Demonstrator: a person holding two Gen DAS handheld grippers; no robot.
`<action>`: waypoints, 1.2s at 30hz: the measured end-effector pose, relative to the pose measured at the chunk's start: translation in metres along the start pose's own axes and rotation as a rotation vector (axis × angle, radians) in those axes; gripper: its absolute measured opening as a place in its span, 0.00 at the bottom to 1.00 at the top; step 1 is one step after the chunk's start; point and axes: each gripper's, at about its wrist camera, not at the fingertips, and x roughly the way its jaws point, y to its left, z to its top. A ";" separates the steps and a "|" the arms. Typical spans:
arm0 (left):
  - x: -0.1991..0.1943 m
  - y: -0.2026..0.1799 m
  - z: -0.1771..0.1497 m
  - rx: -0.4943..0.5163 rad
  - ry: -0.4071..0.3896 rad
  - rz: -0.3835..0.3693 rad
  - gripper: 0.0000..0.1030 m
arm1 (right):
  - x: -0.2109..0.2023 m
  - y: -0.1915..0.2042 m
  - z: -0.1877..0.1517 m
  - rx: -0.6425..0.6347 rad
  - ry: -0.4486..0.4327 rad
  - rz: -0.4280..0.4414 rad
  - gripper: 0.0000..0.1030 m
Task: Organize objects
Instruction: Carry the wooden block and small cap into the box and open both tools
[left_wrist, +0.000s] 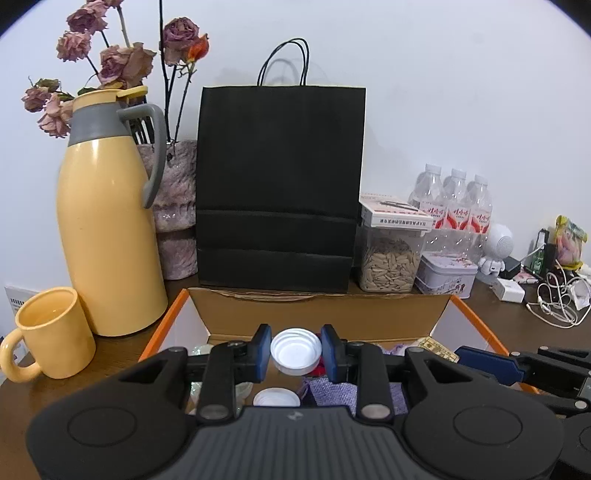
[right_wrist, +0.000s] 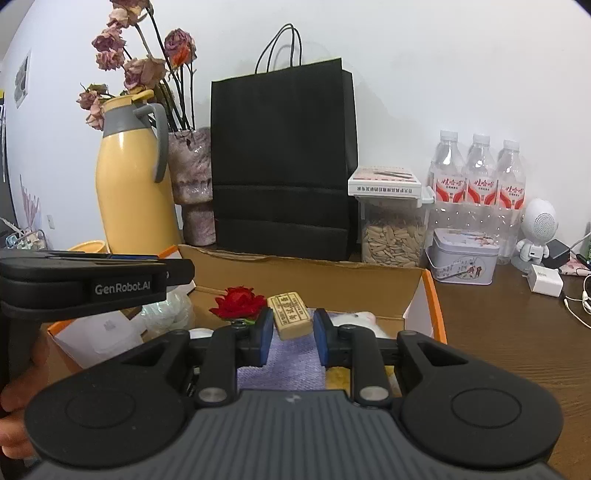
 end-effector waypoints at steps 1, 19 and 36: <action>0.001 0.000 0.000 0.004 0.002 0.001 0.27 | 0.001 -0.001 0.000 0.000 0.007 0.003 0.24; 0.006 0.006 0.002 -0.034 0.040 0.053 1.00 | -0.003 -0.007 -0.003 -0.006 -0.007 -0.069 1.00; -0.011 0.010 -0.003 -0.053 0.014 0.019 1.00 | -0.017 -0.003 -0.006 -0.026 -0.031 -0.062 1.00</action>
